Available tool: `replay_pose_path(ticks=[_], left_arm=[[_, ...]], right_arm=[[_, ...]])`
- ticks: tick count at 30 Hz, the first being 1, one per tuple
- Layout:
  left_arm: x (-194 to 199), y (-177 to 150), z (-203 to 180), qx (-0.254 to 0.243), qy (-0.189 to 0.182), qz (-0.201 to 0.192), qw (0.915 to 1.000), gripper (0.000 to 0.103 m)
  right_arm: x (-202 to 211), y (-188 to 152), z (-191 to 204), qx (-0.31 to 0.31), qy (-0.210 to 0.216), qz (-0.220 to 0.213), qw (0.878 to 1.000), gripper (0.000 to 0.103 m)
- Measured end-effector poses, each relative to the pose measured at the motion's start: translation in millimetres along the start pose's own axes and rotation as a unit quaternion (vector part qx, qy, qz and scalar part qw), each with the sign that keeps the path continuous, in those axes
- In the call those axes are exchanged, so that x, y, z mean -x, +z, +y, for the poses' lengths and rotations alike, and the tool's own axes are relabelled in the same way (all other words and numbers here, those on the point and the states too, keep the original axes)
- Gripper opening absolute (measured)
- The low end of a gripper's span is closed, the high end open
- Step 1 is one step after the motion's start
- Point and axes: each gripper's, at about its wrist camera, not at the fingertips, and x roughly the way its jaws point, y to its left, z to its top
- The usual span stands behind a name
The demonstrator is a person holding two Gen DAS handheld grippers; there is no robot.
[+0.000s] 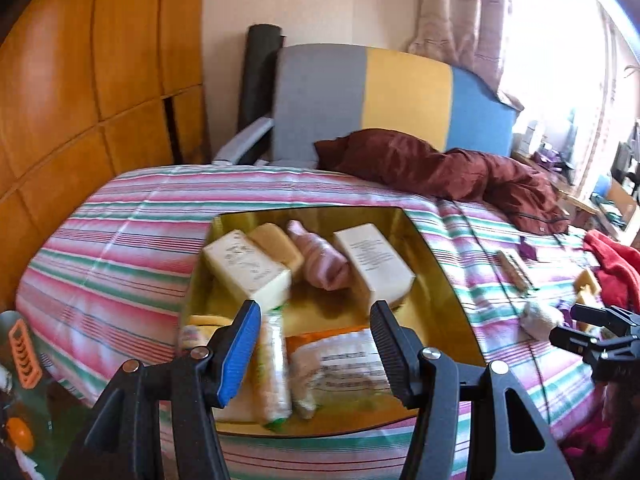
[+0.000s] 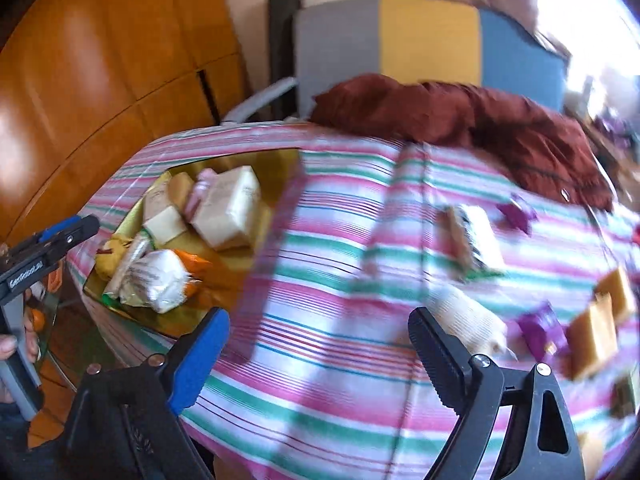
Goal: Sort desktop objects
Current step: 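Move both tools back from the tray to the pile, then grasp the white sock roll with left tool while right tool grasps yellow sponge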
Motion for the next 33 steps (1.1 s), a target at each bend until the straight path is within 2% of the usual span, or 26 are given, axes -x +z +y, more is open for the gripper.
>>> replay_pose_path(ticks=[4,9,12,14,17,18,21,23,24,25,29,33], left_arm=[[-5.3,1.6,-13.9,-0.009,-0.028,0.007,0.9996,0.058],[-6.2,2.5,-33.2,-0.031,-0.063,0.007,0.9975,0.058],[-8.4,2.7,-43.3,-0.039,-0.08,0.009,0.996,0.058],[-9.9,2.3,-50.5,-0.045,-0.088,0.012,0.995,0.058],[-11.5,0.8,-60.5,-0.054,-0.1,0.018,0.9933,0.058],[-12.2,0.6,-62.5,-0.056,-0.102,0.02,0.993,0.058],[-11.9,-0.3,-70.8,-0.066,-0.111,0.024,0.9914,0.058],[-12.2,0.0,-73.6,-0.072,-0.115,0.026,0.9904,0.058],[-12.5,0.1,-75.1,-0.073,-0.116,0.027,0.9902,0.058],[-12.9,0.2,-76.5,-0.075,-0.118,0.028,0.9898,0.058],[-15.0,0.6,-82.4,-0.079,-0.126,0.032,0.9884,0.058],[-18.1,2.2,-95.6,-0.096,-0.144,0.04,0.984,0.058]], right_arm=[[19.3,-5.1,-43.7,-0.051,-0.018,0.009,0.998,0.091],[62.3,-11.4,-107.4,-0.104,-0.035,0.024,0.994,0.092],[81.6,-18.0,-146.7,-0.113,-0.051,0.067,0.99,0.092],[83.3,-23.9,-165.4,-0.095,-0.079,0.122,0.985,0.092],[71.1,-35.4,-185.9,-0.063,-0.115,0.214,0.968,0.093],[65.4,-38.3,-190.3,-0.06,-0.116,0.236,0.963,0.093],[44.2,-47.1,-199.1,-0.039,-0.111,0.298,0.947,0.103],[30.0,-52.1,-196.7,-0.003,-0.113,0.336,0.935,0.103],[23.8,-54.7,-194.4,0.018,-0.117,0.355,0.927,0.103],[15.5,-58.4,-191.2,0.048,-0.127,0.381,0.915,0.103],[0.4,-63.9,-181.2,0.119,-0.143,0.428,0.885,0.103],[-15.6,-74.3,-172.8,0.19,-0.164,0.475,0.843,0.103]])
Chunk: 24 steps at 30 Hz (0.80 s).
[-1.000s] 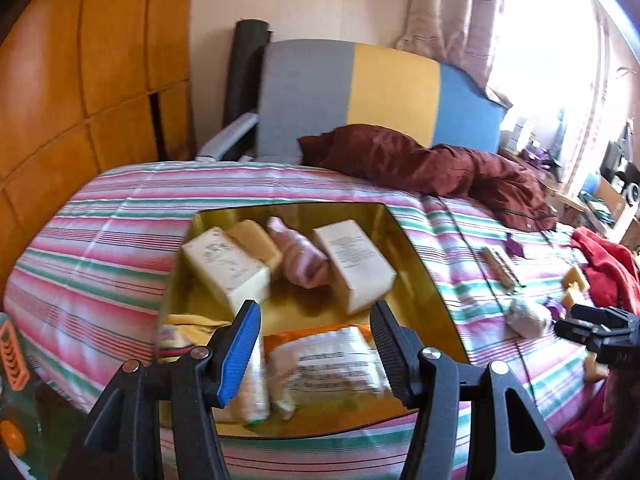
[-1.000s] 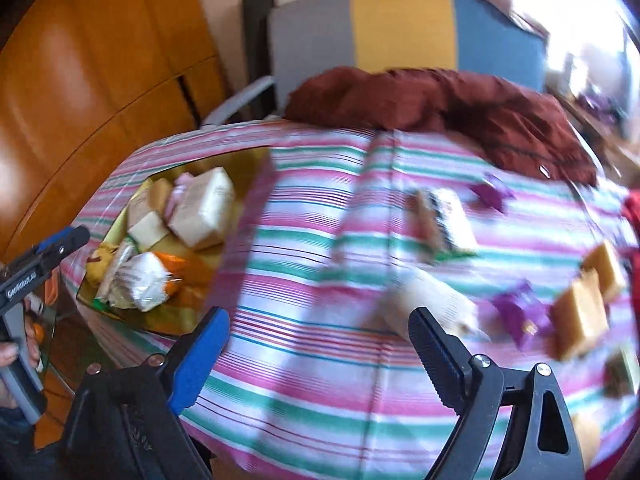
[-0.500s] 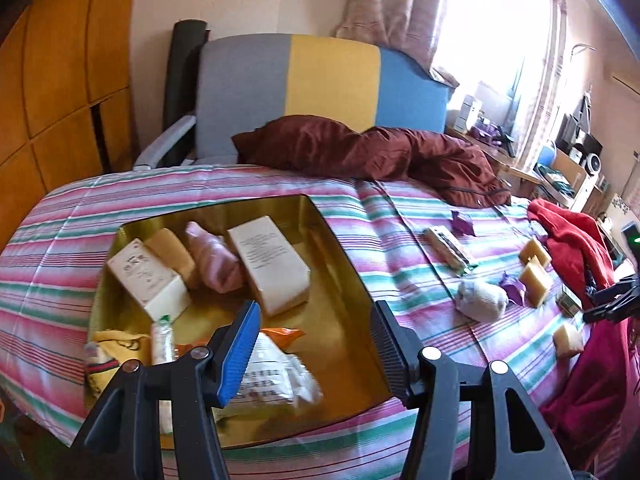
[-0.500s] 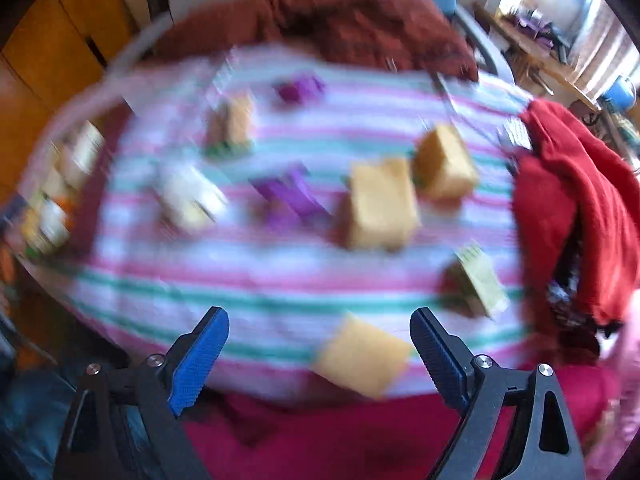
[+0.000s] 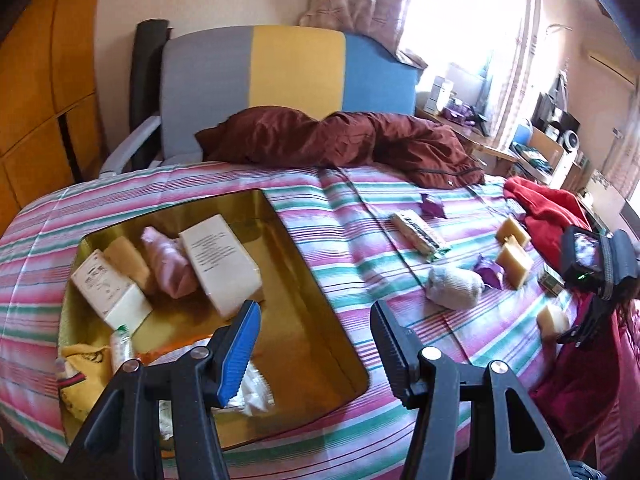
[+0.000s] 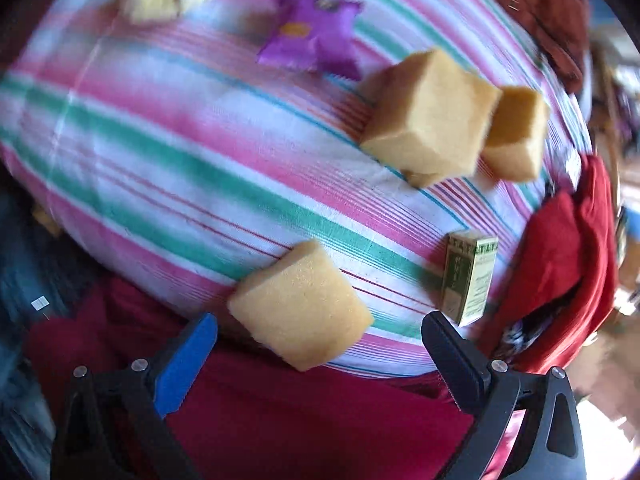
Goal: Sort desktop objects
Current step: 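Grasp the white sock roll with left tool while right tool grasps yellow sponge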
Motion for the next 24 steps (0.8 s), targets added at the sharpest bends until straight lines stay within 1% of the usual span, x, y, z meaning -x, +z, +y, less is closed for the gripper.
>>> replay_pose_path(ticks=[1,3,5,6,7,8,10,12,14,16,17,18,20,21,24], left_arm=[[-1.7,0.9,-3.9,-0.005,-0.006,0.003,1.0,0.058],[-5.7,3.0,-12.3,-0.016,-0.017,0.007,0.9997,0.058],[-10.8,4.5,-21.2,-0.027,-0.027,0.013,0.9992,0.058],[-14.2,5.5,-26.0,-0.032,-0.035,0.019,0.9987,0.058],[-17.4,6.4,-30.4,-0.035,-0.042,0.024,0.9982,0.058],[-22.0,7.6,-36.9,-0.04,-0.051,0.031,0.9974,0.058],[-29.1,8.4,-48.2,-0.053,-0.066,0.041,0.9956,0.058],[-40.6,9.9,-62.1,-0.062,-0.086,0.057,0.9927,0.058],[-51.0,9.9,-74.0,-0.075,-0.104,0.068,0.9894,0.058],[-67.5,10.4,-89.0,-0.09,-0.109,0.086,0.9862,0.059],[-75.4,10.8,-95.0,-0.093,-0.117,0.094,0.9843,0.06],[-81.4,11.0,-99.6,-0.093,-0.122,0.101,0.983,0.063],[-94.0,12.9,-110.6,-0.1,-0.13,0.113,0.9799,0.079],[-99.3,14.1,-116.8,-0.105,-0.135,0.112,0.9788,0.082],[-114.2,17.7,-130.8,-0.116,-0.147,0.121,0.9748,0.084]], right_arm=[[-4.8,2.3,2.7,0.012,-0.014,0.015,1.0,0.103],[-11.4,5.9,6.7,0.027,-0.029,0.033,0.999,0.103],[-9.2,6.4,8.2,0.037,-0.048,0.026,0.998,0.101],[-7.6,6.5,6.4,0.038,-0.047,0.019,0.998,0.094],[-7.3,5.7,5.6,0.036,-0.037,0.015,0.999,0.081],[-7.9,4.3,5.8,0.037,-0.026,0.011,0.999,0.076],[-3.2,0.2,5.7,0.036,-0.005,-0.008,0.999,0.059],[1.2,-3.8,2.2,0.027,-0.001,-0.026,0.999,0.058],[8.3,-8.5,-7.7,0.001,0.012,-0.053,0.999,0.055],[13.4,-12.8,-15.4,-0.018,0.014,-0.074,0.997,0.054],[16.7,-15.7,-21.1,-0.031,0.019,-0.088,0.995,0.054],[19.0,-17.8,-25.3,-0.04,0.025,-0.097,0.994,0.054],[24.4,-22.3,-32.1,-0.057,0.043,-0.118,0.99,0.054],[27.1,-25.0,-34.9,-0.064,0.048,-0.129,0.988,0.054],[34.5,-32.9,-43.9,-0.087,0.066,-0.156,0.982,0.054]])
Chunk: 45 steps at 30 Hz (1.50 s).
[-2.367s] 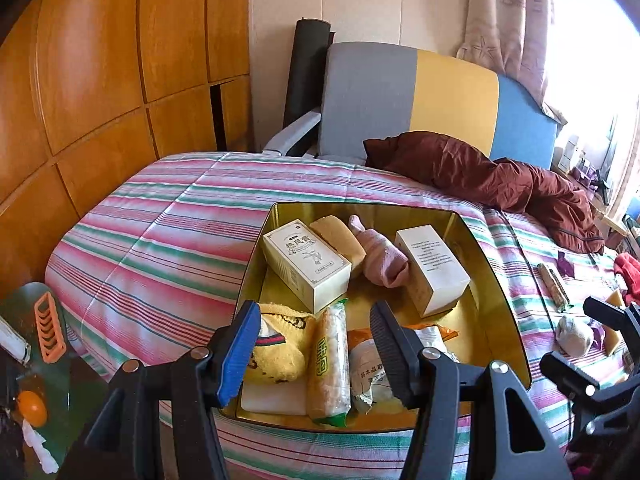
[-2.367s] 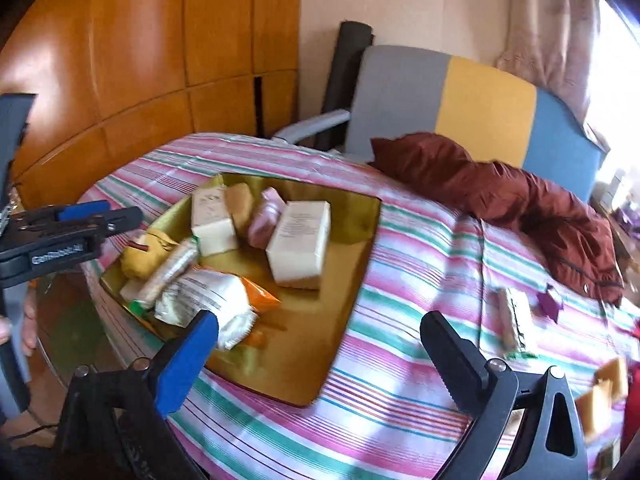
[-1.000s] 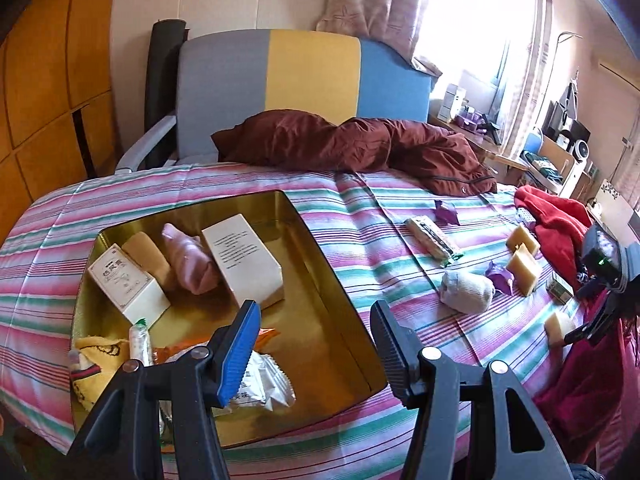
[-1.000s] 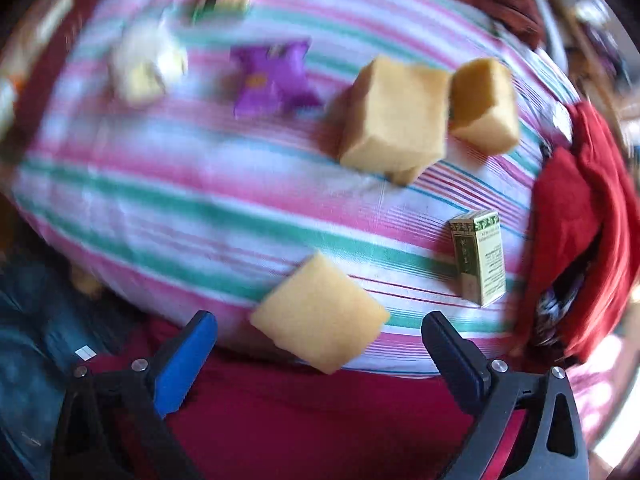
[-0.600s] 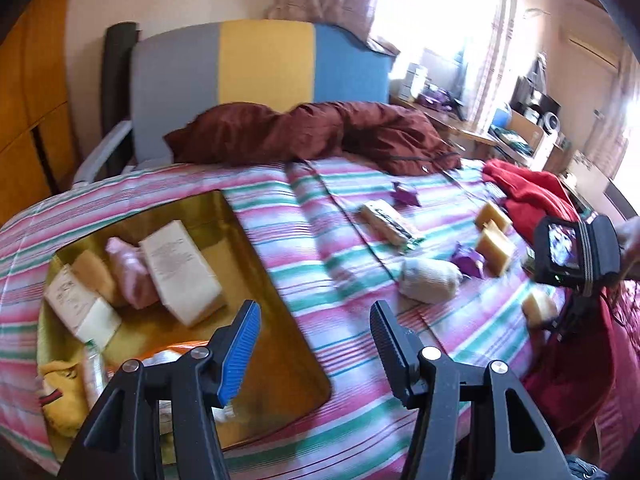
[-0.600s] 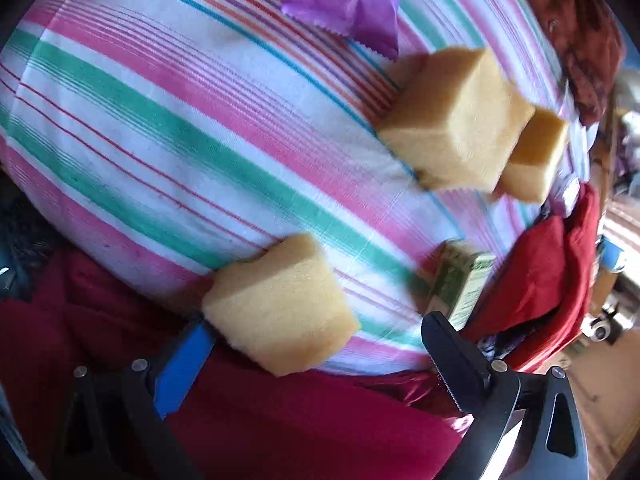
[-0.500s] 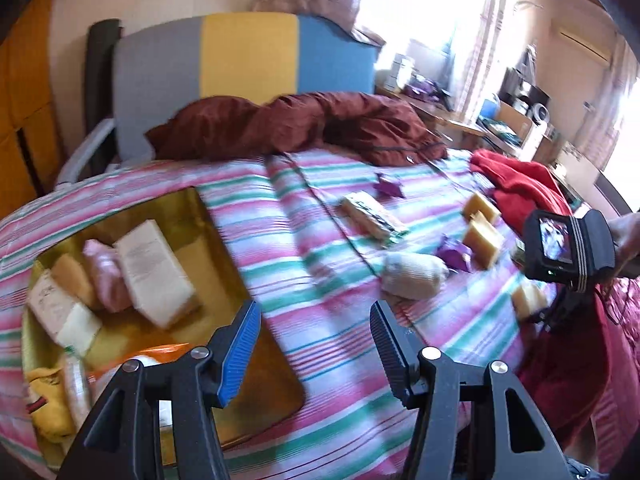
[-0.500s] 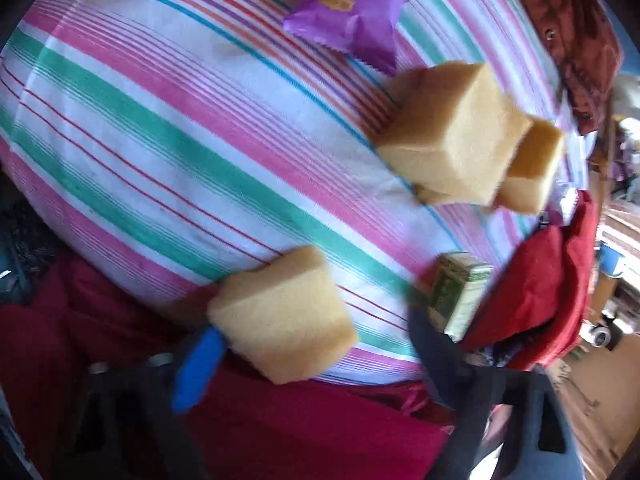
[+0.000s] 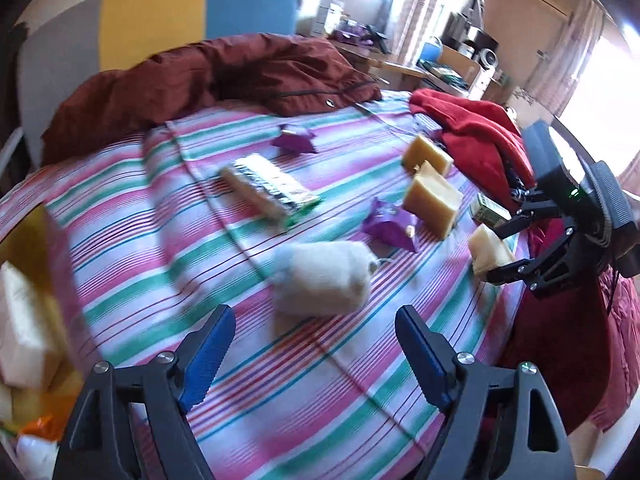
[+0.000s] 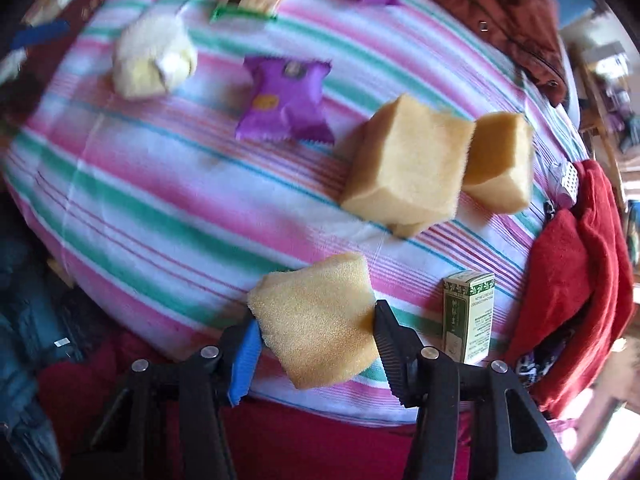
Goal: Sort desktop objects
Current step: 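Grasp the white sock roll with left tool while right tool grasps yellow sponge, then carry sock roll and yellow sponge into the gold tray and open both tools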
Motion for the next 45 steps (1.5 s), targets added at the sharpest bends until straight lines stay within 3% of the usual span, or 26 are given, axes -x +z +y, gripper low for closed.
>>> replay_pose_path(ticks=[7,17,20,23,31,36,45], left_arm=[[-33.4,16.3,-2.8,-0.014,0.023,0.023,0.9994,0.087],[-64.6,25.9,-3.1,-0.006,0.029,0.044,0.9986,0.087],[-68.4,23.5,0.7,0.012,-0.003,0.049,0.9987,0.074],[-68.9,19.5,-7.1,-0.007,-0.002,0.041,0.9991,0.067],[-49.9,7.4,-9.1,-0.003,0.014,0.009,0.9999,0.064],[-19.7,0.2,-2.6,0.011,0.022,-0.019,0.9995,0.064],[49.3,-12.8,25.3,0.055,0.049,-0.084,0.9937,0.064]], right_arm=[[19.7,-7.1,-13.8,-0.033,0.026,-0.045,0.998,0.054],[28.1,-22.5,-11.7,-0.041,0.028,-0.061,0.997,0.054],[31.2,-26.4,0.5,-0.048,0.031,-0.067,0.996,0.054],[37.3,-25.4,20.7,-0.054,0.032,-0.072,0.995,0.054],[37.0,-25.3,32.2,-0.074,0.026,-0.092,0.993,0.054],[-3.3,3.9,-2.6,-0.088,0.008,-0.11,0.99,0.054],[5.9,-2.9,-8.3,-0.131,-0.037,-0.134,0.982,0.054]])
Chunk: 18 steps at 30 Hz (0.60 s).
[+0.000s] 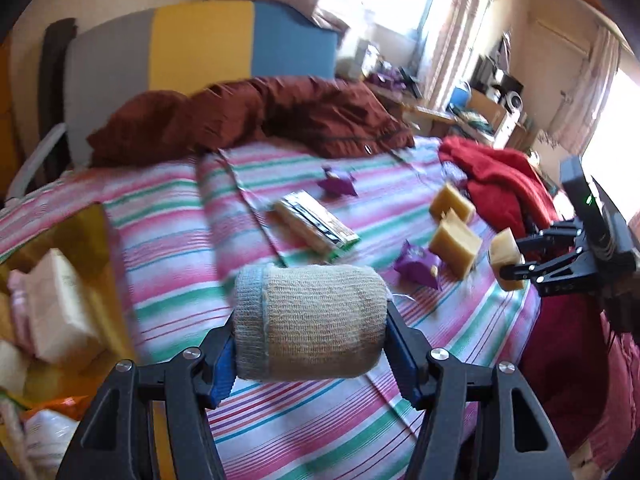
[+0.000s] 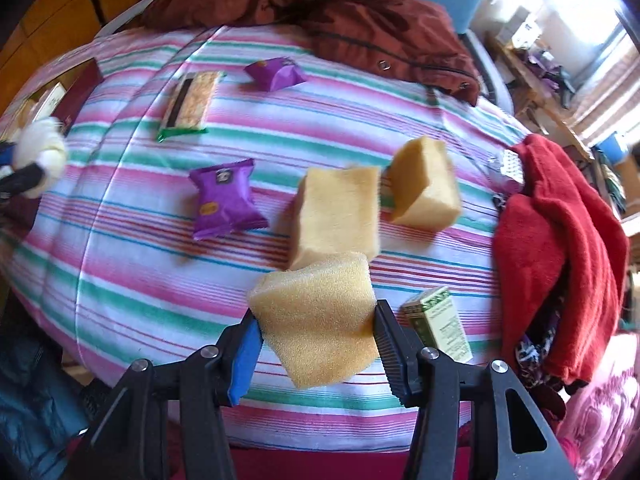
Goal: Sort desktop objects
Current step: 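Carry sock roll and yellow sponge into the gold tray and open both tools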
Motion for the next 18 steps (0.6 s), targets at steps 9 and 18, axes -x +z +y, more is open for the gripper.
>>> replay_pose_path(ticks=[9,18], left_arm=[[50.3,-10.7,49.6,0.05,0.055,-0.039,0.9965,0.064],[83.6,-32.8,109.7,0.124,0.1,-0.057,0.9857,0.064]], right_arm=[[17.5,6.8,12.5,0.005,-0.043,-0.014,0.999,0.054],[75.8,42.3,89.7,0.081,0.0,-0.103,0.991,0.056]])
